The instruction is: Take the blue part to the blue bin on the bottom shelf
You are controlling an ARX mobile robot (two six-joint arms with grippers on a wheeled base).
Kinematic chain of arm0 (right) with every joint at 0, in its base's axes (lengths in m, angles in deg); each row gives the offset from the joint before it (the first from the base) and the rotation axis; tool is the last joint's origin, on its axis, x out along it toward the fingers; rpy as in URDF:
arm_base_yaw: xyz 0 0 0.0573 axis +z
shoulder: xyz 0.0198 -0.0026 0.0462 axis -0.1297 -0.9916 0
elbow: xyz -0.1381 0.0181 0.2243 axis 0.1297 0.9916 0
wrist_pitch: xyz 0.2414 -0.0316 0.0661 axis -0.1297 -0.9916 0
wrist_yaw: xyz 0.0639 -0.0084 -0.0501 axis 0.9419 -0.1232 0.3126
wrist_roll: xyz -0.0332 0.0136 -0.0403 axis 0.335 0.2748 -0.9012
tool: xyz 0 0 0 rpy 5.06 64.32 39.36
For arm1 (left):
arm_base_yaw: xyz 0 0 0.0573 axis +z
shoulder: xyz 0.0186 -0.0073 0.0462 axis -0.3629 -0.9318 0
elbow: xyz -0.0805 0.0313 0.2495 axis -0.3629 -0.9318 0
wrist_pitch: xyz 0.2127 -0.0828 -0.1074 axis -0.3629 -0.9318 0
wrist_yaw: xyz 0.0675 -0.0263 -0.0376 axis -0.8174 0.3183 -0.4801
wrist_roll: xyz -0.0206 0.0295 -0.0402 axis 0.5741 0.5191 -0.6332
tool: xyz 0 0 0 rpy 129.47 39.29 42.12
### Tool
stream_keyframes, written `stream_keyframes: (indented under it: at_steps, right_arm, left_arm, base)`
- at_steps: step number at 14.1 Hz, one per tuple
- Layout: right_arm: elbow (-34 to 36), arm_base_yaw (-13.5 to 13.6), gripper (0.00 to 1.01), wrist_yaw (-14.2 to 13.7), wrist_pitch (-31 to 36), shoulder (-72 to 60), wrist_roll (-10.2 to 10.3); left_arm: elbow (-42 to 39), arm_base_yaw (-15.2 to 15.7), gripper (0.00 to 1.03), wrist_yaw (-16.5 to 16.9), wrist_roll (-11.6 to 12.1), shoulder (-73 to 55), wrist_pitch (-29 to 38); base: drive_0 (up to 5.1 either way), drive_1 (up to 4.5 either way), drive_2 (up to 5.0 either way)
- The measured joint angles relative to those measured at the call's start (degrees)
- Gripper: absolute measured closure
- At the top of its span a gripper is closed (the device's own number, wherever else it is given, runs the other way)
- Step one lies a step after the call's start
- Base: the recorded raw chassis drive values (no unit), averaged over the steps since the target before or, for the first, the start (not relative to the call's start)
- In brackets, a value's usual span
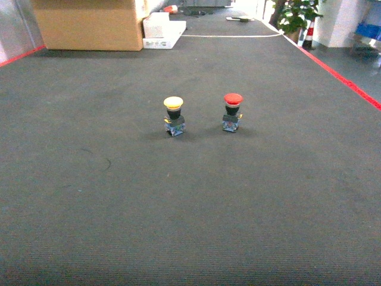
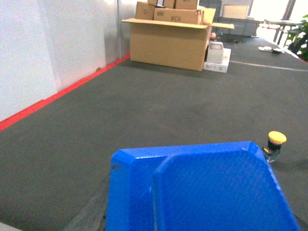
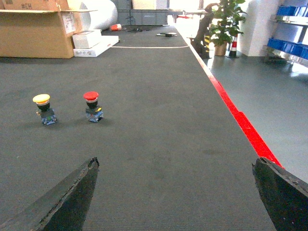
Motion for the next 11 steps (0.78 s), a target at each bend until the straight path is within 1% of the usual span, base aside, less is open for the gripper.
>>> stream_keyframes:
  at_steps: [2, 3, 11]
  right_arm:
    - [0.00, 0.00, 0.03, 0.00, 0.00, 0.00, 0.00]
    - [0.00, 0.00, 0.03, 0.00, -0.02, 0.00, 0.00]
    - [0.00, 0.00, 0.03, 0.00, 0.00, 0.00, 0.00]
  left_arm:
    - [-0.59, -2.95, 0.59, -0.96, -1.01, -0.52, -0.13]
    - [-0.68, -4.55, 0.59, -2.12, -0.98, -0.87, 1.40]
    - [-0.68, -4.76, 0.59, -2.34, -1.01, -0.94, 1.16]
  base:
    - [0.0, 0.00, 0.0]
    - [0.0, 0.00, 0.0]
    - [0.0, 0.00, 0.0]
